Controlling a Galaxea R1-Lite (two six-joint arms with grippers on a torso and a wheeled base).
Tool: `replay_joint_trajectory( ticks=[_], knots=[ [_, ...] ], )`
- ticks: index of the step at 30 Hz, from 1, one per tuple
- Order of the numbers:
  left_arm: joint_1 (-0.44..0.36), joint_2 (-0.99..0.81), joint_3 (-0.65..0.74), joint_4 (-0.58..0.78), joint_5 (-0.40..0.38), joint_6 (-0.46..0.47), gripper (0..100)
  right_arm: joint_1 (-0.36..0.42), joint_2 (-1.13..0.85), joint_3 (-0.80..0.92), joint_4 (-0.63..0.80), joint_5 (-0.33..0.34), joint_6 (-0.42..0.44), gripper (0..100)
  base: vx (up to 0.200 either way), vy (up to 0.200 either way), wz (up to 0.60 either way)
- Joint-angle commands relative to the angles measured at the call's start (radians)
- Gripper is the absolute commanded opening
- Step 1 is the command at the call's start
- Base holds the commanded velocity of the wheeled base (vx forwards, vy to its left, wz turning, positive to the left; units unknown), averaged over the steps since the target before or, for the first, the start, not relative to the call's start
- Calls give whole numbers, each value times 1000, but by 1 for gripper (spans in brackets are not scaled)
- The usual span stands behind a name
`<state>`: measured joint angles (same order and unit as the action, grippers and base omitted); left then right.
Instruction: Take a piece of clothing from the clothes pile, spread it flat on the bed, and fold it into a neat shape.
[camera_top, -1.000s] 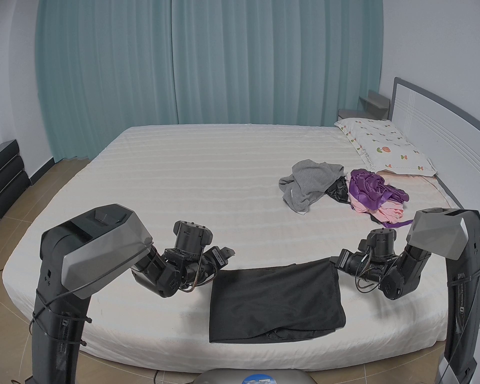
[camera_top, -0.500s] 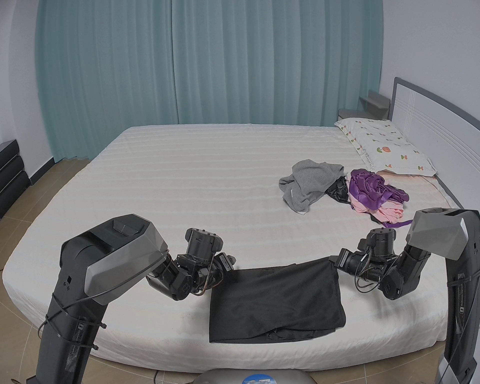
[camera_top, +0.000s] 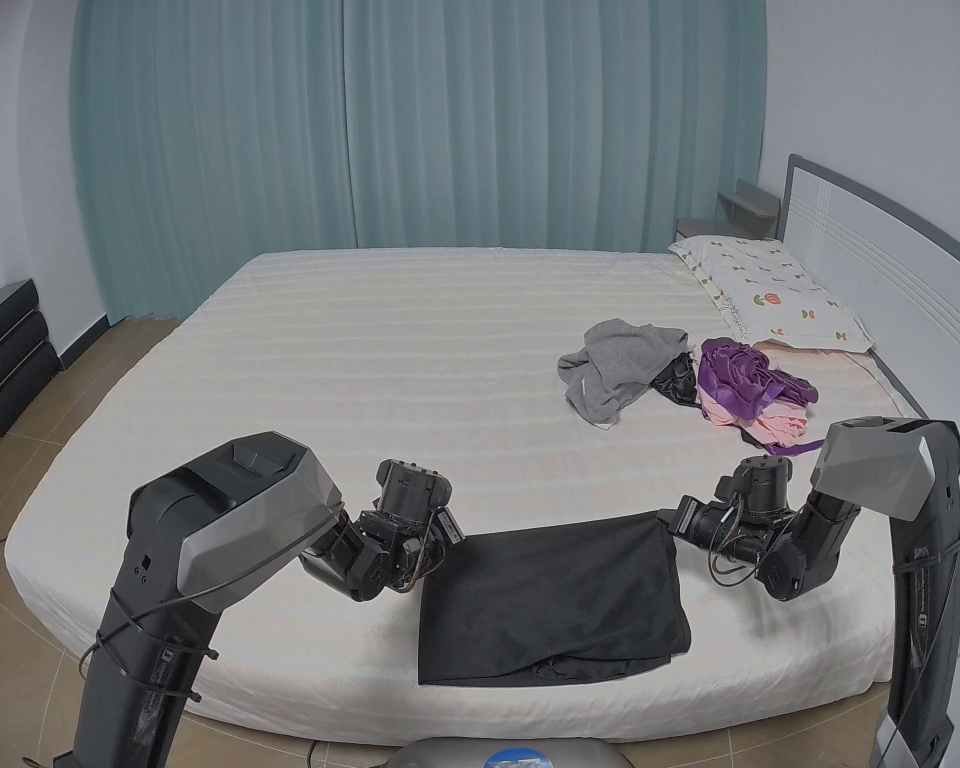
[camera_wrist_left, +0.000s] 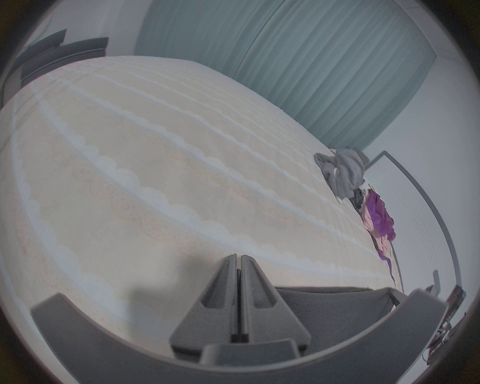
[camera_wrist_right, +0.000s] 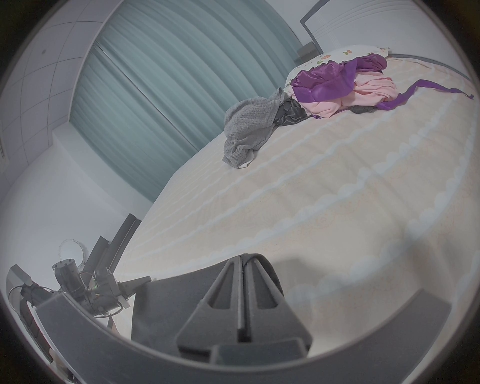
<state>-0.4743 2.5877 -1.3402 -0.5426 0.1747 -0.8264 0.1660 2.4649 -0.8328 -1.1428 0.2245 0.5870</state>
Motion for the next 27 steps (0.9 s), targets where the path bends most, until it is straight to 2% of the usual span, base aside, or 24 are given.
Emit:
replay_joint_trajectory(
  ticks=[1,16,17,18,19,23,27],
  knots=[
    [3,-1,0,-7,34,-14,0,0,17,-9,-5,-1,-6,0,0,0,0],
    [3,-3,6,-16,45,-34,0,1,63,-89,58,1,-7,0,0,0,0],
    [3,-3,6,-16,45,-34,0,1,63,-89,58,1,-7,100,0,0,0],
    [3,-4,6,-14,43,-36,0,1,63,-88,57,1,-7,100,0,0,0],
    [3,-4,6,-14,43,-36,100,0,62,-85,54,1,-7,100,0,0,0],
    [5,-6,12,-14,42,-36,100,4,31,-52,46,3,-6,100,0,0,0],
    [13,-17,41,-19,34,-42,100,20,-84,40,54,19,-4,100,0,0,0]
  ],
)
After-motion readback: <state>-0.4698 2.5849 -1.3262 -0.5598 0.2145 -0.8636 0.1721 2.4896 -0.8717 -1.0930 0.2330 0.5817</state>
